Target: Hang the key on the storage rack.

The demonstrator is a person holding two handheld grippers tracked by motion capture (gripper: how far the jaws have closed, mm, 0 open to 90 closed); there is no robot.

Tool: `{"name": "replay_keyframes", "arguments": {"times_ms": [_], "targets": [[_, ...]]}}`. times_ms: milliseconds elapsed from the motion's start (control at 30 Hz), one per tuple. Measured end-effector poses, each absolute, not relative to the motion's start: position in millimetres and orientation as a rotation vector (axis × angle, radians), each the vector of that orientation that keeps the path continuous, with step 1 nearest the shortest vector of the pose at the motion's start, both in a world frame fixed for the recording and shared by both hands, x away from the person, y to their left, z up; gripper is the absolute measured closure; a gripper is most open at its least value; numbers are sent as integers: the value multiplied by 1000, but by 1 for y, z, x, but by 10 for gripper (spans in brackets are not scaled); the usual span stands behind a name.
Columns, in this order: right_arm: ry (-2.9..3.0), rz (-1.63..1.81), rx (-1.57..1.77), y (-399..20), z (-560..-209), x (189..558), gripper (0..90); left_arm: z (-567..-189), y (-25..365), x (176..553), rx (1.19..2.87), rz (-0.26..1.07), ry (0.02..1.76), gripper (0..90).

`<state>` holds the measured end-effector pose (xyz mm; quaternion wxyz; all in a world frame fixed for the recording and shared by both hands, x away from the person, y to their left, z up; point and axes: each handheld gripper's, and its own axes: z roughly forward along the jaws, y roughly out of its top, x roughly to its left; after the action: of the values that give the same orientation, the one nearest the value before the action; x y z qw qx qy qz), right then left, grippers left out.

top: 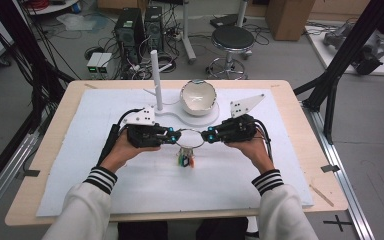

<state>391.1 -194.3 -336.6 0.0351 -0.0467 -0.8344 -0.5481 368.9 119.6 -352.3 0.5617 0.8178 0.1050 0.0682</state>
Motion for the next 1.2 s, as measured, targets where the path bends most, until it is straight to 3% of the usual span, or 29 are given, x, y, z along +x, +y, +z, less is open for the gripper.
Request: {"name": "replay_keyframes", "arguments": {"times_ms": [133,167,233,267,300,467,533,567,1200], "targets": [[-2560,-1694,-163,-193,-339,392,855,-350,121,368,1939,171,246,869],[-2568,-1700,-190,-194,-339,392,814,-349,122,367,1944,180,253,870],[-2543,-1732,-259,-196,-339,394,635,-348,124,367,1956,189,259,871],[-2539,-1743,-321,-200,-340,396,497,-346,126,367,1958,193,266,871],[-2539,-1743,-321,-200,-340,396,497,-344,128,367,1966,200,268,871],[-2580,-1794,-527,-211,-340,394,103,-329,138,370,1981,240,286,870],[-2626,-1843,-602,-217,-341,392,83,-323,143,372,1976,254,299,871],[-2622,-1855,-645,-221,-342,390,11,-320,146,374,1973,260,307,871],[-2625,-2093,-1057,-298,-381,346,8,-289,179,422,1921,366,466,870]]}}
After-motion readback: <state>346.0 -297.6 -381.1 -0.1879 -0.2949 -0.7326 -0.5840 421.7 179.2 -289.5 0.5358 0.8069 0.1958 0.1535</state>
